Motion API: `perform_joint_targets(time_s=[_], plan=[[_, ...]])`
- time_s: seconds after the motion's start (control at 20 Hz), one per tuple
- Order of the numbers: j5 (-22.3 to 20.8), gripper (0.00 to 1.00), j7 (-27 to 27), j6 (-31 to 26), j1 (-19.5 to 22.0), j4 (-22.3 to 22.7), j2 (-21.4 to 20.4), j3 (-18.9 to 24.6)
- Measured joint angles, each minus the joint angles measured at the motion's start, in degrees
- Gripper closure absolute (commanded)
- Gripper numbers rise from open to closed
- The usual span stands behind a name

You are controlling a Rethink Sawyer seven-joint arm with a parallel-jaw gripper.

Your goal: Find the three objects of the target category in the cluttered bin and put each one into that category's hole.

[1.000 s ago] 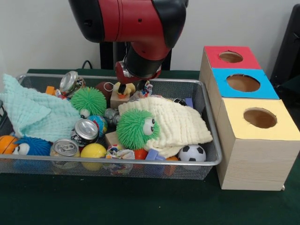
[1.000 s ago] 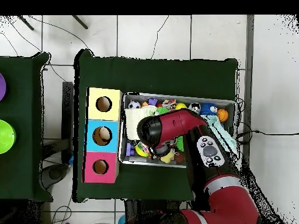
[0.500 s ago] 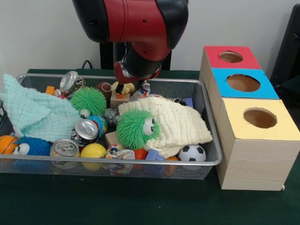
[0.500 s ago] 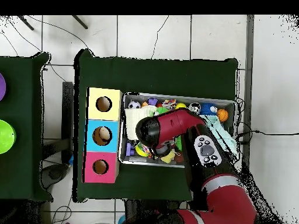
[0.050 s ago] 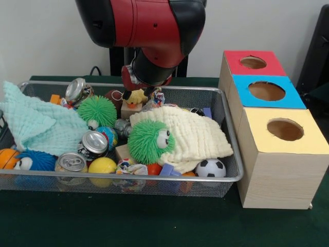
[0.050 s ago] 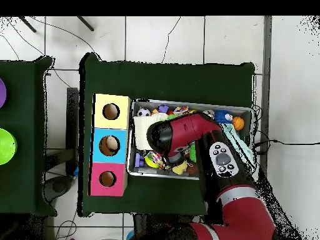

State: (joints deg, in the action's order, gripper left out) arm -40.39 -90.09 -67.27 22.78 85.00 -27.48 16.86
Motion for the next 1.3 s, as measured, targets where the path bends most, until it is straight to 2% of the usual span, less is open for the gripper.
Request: perform_joint_targets(time_s=[0.8, 0.85, 1.3], plan=[[-0.05, 0.00, 0.00, -0.17, 0.43, -1.19, 2.34, 0.00], [-0.05, 1.00, 0.00, -0.17, 0.47, -1.19, 2.52, 0.00], [-0.05, 1.00, 0.00, -0.17, 0.45, -1.29, 2.60, 0.01]])
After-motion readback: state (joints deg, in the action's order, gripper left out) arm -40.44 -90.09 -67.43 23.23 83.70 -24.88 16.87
